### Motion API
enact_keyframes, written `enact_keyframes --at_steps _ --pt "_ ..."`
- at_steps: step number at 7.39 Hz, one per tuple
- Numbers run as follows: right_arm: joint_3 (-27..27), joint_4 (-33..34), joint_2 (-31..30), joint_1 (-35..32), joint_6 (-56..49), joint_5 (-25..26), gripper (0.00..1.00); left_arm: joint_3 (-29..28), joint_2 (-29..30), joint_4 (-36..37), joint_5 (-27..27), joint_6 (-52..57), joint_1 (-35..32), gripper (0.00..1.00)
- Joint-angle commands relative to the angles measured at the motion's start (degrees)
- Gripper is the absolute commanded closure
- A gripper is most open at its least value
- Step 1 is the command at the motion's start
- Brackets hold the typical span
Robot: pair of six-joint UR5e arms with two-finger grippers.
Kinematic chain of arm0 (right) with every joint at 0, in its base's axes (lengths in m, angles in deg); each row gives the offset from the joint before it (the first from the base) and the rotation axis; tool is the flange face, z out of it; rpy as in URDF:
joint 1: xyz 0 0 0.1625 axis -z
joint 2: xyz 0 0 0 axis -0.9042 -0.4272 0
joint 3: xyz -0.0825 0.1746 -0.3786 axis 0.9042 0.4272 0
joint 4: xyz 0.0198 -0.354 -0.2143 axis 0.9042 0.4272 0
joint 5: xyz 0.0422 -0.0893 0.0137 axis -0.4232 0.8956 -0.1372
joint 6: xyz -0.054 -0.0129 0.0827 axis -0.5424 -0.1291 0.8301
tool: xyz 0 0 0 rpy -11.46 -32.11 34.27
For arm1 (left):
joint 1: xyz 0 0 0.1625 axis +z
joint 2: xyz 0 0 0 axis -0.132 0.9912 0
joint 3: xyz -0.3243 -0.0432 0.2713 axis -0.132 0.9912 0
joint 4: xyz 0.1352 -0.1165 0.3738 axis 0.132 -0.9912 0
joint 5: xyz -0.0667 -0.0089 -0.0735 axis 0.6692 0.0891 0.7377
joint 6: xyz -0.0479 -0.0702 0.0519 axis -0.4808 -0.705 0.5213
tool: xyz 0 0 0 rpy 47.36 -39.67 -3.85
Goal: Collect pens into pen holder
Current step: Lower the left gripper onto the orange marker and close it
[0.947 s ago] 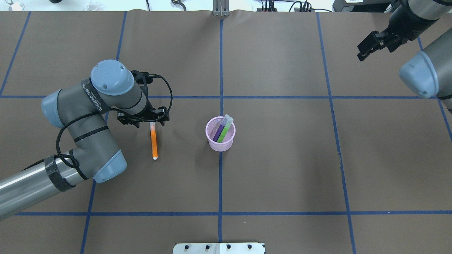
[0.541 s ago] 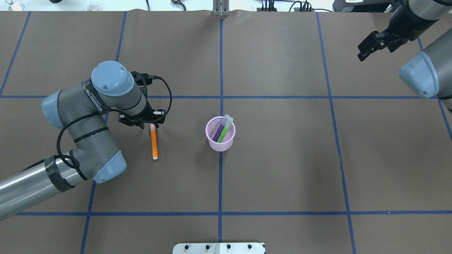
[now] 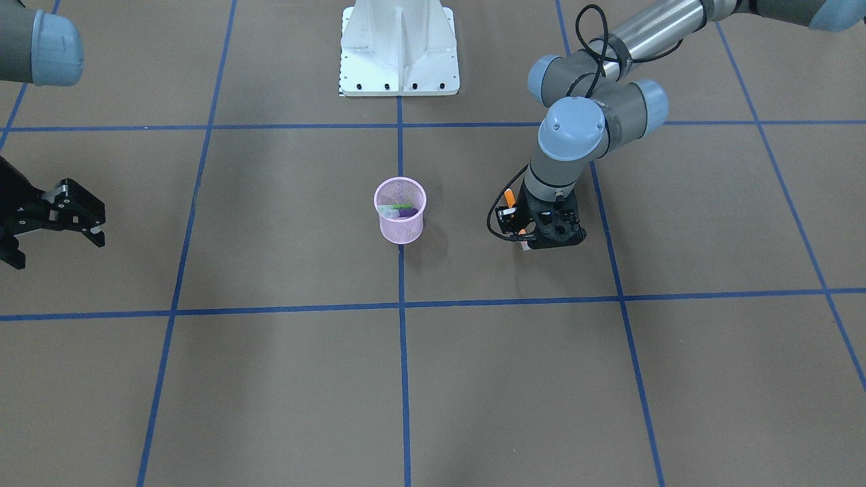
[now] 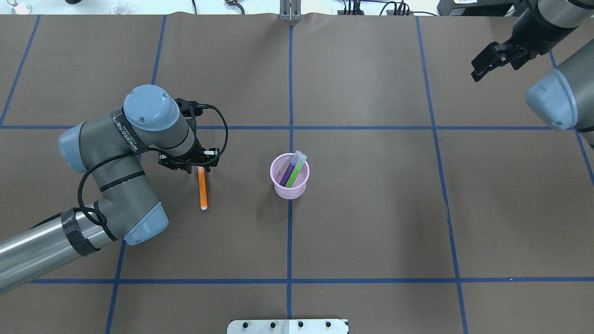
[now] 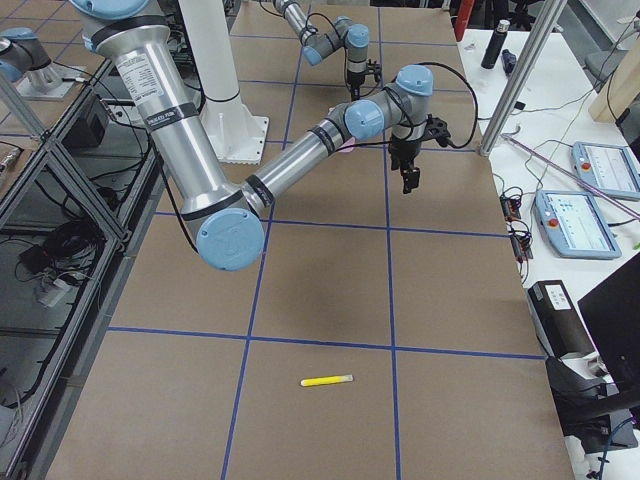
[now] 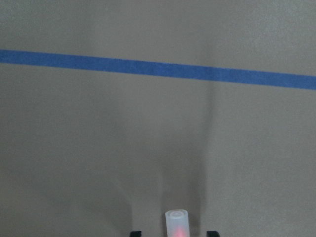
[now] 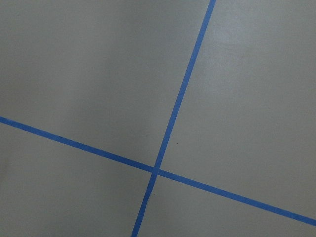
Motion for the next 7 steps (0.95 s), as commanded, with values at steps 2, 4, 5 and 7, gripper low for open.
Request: enact_keyframes --at_steps 2,4,5,7 --pt "0.0 0.0 -0.3 0.0 0.0 0.1 0.0 -0.1 -0.2 0.0 -0.2 -0.2 0.6 0.58" --pt "-0.1 0.0 -0.4 0.0 0.0 0.1 0.0 -0.1 -0.4 0.0 -0.2 -0.1 0.7 0.58" --pt "-0.1 0.0 -0.4 0.0 0.0 0.1 0.0 -0.1 -0.4 0.0 -0.2 -0.1 0.8 0.58" --pt "-0.1 0.0 -0.4 0.0 0.0 0.1 0.0 -0.1 -0.4 0.0 -0.4 -0.1 0.8 0.93"
